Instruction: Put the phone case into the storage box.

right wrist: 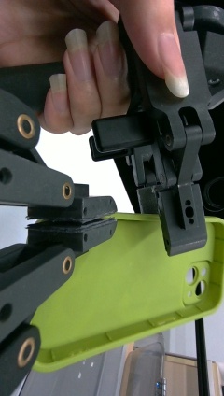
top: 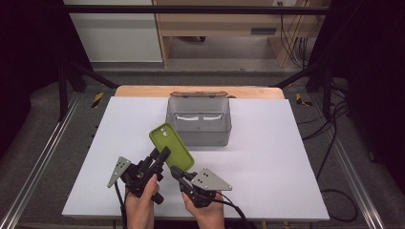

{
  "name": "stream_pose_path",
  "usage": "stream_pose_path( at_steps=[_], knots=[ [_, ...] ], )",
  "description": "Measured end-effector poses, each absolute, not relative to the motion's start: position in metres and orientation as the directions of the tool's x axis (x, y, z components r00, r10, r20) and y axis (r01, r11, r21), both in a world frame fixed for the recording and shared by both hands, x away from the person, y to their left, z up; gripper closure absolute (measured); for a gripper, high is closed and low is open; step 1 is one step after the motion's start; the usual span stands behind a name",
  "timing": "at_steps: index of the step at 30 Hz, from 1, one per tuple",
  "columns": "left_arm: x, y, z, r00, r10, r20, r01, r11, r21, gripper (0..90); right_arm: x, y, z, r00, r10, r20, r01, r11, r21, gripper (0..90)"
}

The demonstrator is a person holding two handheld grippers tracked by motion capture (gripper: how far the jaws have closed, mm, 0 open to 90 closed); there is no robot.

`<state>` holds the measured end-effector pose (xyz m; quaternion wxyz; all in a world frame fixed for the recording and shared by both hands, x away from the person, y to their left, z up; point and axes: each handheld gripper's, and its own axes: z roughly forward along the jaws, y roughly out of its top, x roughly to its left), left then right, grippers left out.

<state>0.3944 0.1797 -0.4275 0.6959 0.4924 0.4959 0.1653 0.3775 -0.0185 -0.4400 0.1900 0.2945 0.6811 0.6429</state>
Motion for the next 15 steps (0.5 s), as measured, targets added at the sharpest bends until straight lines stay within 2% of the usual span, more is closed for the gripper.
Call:
stream_pose_path(
  at_steps=[15],
  knots=[
    [0.3949,0.1822,-0.4309,0.458,0.689,-0.562,0.289,0.483,0.827,71.7,0.3780,-0.0141,-0.4448,-0.769,0.623,0.143,0.172,-0.013,0.985,88.3]
  ],
)
